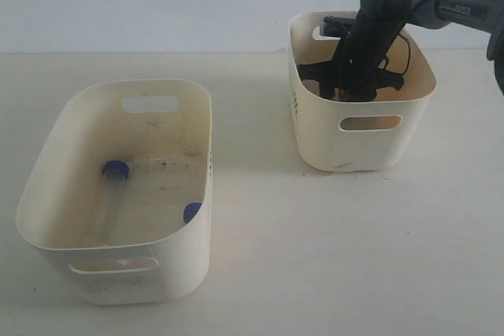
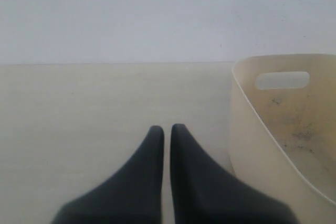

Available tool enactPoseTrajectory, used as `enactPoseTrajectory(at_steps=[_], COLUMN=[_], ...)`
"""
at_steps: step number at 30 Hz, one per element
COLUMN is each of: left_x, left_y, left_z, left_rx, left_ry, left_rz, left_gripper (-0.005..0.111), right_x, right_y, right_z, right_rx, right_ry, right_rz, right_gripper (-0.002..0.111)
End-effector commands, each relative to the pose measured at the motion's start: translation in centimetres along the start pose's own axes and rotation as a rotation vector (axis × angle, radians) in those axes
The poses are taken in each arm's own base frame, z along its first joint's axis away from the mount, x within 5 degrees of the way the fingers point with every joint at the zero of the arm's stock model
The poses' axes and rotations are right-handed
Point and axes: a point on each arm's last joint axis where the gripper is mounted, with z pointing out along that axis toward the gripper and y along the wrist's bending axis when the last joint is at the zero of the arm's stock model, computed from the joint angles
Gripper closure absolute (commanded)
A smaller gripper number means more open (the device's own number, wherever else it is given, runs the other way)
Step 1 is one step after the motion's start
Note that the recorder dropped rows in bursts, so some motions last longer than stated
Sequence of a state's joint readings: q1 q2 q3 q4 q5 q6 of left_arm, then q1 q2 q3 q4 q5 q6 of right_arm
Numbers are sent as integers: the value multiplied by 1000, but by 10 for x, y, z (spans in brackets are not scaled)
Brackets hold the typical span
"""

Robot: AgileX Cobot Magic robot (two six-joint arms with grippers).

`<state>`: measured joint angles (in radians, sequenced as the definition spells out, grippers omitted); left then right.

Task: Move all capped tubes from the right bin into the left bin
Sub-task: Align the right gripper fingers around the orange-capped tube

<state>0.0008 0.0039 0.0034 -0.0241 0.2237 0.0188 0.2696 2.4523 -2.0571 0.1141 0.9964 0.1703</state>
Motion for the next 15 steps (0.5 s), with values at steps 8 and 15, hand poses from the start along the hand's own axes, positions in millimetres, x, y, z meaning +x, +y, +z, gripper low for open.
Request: enactPoseTrajectory(at_steps=[8, 15], left_x=[-3, -3], left_y=[0, 0], left_z=[-1, -1], left_rx=[0, 0], left_ry=[-22, -22], left_rz=[-4, -4], left_gripper=[103, 103], right_x=[-4, -17], right_y=[-2, 2], right_z=[-18, -27], right_rx=[-28, -41], right_ry=[-31, -184], right_rz=[-69, -108], right_gripper=[35, 35])
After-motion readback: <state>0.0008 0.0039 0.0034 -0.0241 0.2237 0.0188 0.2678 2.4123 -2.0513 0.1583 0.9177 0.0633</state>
